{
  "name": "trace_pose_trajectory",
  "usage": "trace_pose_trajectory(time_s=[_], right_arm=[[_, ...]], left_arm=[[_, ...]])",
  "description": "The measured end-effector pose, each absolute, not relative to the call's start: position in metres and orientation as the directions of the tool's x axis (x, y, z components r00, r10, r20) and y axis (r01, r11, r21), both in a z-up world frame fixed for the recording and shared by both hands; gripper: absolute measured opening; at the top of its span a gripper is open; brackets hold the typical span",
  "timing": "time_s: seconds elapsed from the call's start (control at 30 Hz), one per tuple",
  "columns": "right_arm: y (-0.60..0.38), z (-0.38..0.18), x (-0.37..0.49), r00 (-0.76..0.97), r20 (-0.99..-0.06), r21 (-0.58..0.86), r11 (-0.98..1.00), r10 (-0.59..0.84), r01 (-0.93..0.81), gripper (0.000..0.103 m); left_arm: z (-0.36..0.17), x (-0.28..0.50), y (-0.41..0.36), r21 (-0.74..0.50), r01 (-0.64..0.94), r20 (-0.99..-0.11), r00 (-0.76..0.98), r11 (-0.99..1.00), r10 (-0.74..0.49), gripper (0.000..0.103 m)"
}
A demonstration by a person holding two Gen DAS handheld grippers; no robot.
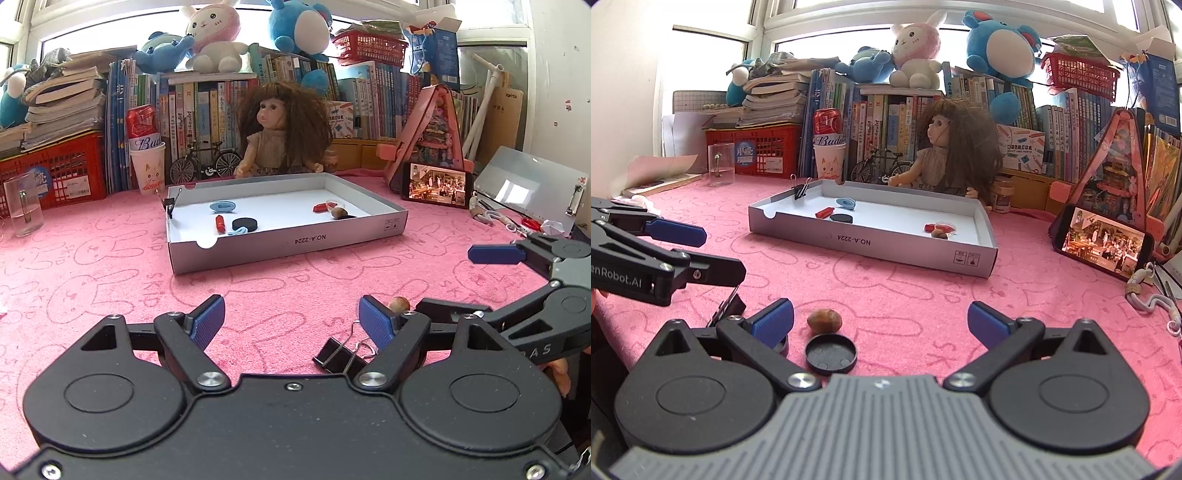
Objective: Organize rigid objects
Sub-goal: 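Grasp the black binder clip with the left tool while the right tool grasps a black round cap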
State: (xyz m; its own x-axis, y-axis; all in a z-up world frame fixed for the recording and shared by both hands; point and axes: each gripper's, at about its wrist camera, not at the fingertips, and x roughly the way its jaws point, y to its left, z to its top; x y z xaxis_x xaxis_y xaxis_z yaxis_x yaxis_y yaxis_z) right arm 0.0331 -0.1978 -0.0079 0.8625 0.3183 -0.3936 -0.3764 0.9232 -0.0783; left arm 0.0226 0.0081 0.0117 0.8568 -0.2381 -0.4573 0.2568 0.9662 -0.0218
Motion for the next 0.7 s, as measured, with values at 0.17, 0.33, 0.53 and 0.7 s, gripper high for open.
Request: trace_pose_trajectory(time_s=[0.17, 0.33, 0.53, 0.7], right_arm=[[-0.200, -0.014, 0.032, 0.859, -0.409, -0.078, 0.926, 0.307, -0.368, 0.103], [-0.203, -0.018, 0.031, 0.857, -0.422, -0.076, 0.930, 0.296, -0.358, 0.103], [-0.204, -0.024, 0.030, 0.848, -0.441, -0.068, 0.932, 0.293, -0.357, 0.103], [-0.203, -0.027, 0.029, 0.845, -0.445, -0.067, 0.930, 0.297, -0.362, 0.103]], left_arm=[[0.010, 0.018, 0.006, 0.005, 0.276, -0.454, 0.857, 0.961, -0.244, 0.078], [0.008, 0.015, 0.003, 0.021, 0.299, -0.458, 0.851, 0.954, -0.257, 0.078], [0.007, 0.012, 0.002, 0.019, 0.311, -0.462, 0.846, 0.950, -0.268, 0.078], [0.005, 0.008, 0.001, 0.039, 0.343, -0.470, 0.835, 0.938, -0.286, 0.077]])
